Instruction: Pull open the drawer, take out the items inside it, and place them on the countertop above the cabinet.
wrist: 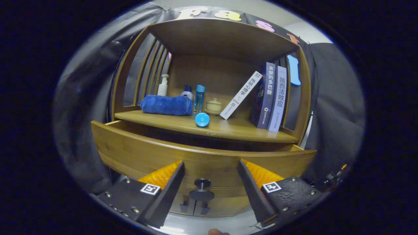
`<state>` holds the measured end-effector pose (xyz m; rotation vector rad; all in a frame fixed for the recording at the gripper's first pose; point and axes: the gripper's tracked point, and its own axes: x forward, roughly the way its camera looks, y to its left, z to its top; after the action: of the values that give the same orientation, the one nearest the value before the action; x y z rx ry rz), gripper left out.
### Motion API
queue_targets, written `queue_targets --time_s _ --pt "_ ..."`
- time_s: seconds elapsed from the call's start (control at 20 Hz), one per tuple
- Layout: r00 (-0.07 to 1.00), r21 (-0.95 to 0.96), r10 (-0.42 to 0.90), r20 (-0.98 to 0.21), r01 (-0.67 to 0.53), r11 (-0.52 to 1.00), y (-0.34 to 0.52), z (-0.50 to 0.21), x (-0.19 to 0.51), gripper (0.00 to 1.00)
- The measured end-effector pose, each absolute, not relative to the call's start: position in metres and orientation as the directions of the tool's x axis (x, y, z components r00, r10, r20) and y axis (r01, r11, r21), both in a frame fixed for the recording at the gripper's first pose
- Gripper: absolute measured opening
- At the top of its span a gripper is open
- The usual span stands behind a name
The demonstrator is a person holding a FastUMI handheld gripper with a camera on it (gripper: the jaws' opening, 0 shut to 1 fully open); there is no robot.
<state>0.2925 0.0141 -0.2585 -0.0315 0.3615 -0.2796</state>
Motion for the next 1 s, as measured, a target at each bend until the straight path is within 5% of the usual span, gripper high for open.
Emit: queue_targets --time_s 1.0 --pt "0.885 -0.062 -0.301 -0.356 0.299 0.952 0.002 -0.275 0.347 0.96"
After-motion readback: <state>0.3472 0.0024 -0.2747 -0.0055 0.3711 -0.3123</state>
